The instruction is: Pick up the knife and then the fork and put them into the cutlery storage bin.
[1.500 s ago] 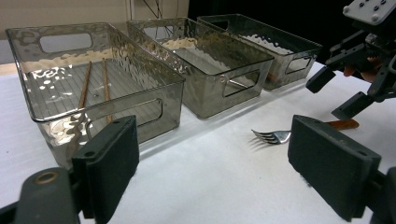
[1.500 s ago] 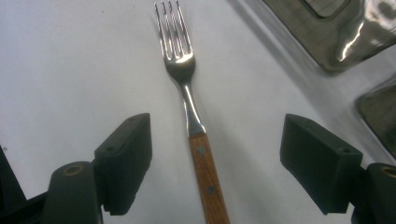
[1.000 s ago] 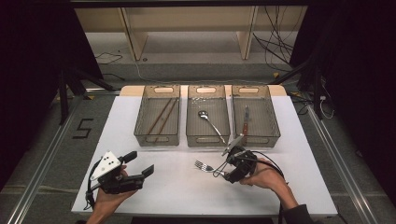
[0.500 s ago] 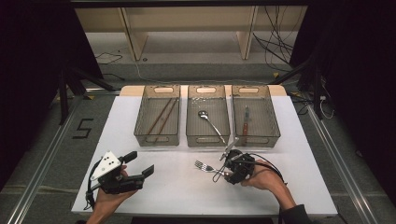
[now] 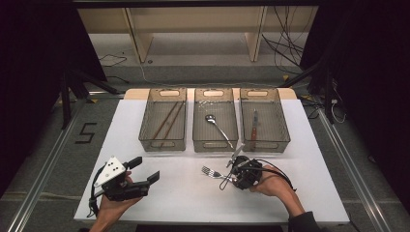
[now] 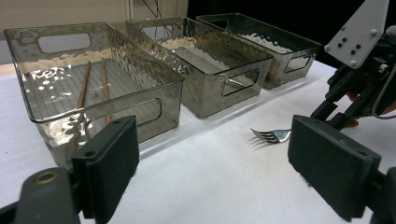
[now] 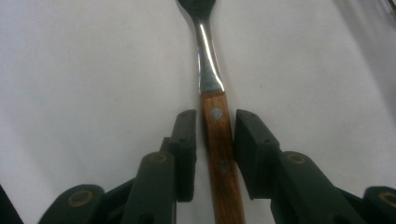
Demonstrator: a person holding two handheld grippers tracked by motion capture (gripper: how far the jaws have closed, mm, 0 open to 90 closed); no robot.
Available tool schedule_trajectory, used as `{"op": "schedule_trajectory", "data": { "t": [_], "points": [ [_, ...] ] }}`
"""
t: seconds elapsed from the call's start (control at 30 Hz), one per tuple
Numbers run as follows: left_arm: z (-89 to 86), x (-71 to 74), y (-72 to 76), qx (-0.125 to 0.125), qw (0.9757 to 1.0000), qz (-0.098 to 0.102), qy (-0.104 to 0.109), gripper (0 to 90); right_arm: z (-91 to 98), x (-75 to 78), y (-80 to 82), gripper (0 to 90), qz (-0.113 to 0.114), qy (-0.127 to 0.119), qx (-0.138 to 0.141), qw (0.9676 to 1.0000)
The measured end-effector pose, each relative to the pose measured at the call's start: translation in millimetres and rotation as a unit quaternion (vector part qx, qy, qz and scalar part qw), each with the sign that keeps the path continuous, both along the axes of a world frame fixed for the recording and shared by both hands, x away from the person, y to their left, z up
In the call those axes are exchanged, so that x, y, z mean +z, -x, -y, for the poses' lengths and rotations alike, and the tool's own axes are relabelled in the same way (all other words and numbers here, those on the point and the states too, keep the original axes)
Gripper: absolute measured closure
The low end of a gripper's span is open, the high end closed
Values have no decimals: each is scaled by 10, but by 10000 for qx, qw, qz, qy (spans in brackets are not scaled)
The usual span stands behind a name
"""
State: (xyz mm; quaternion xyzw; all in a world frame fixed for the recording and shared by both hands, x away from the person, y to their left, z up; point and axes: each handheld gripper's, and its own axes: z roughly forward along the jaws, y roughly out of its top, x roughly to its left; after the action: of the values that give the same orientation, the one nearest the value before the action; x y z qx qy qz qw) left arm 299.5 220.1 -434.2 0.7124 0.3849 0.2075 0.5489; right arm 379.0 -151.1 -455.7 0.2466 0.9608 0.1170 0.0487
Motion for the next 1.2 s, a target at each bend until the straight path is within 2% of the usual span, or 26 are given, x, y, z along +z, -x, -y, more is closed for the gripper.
{"op": "schedule_trajectory", "data": {
  "t": [0.3,0.7,0.93,1.2],
  "points": [
    [1,0,0,0,10000,0,0,162,-38,-11,2,730,39,109,0,9999],
    [0,-2,-2,6,10000,-3,5,163,-87,-12,20,767,103,292,208,9993],
    [2,-2,-2,14,10000,2,32,162,-79,2,28,773,132,273,271,9992],
    [0,-1,-2,18,10000,3,31,162,-51,60,26,773,237,70,262,9994]
  ]
}}
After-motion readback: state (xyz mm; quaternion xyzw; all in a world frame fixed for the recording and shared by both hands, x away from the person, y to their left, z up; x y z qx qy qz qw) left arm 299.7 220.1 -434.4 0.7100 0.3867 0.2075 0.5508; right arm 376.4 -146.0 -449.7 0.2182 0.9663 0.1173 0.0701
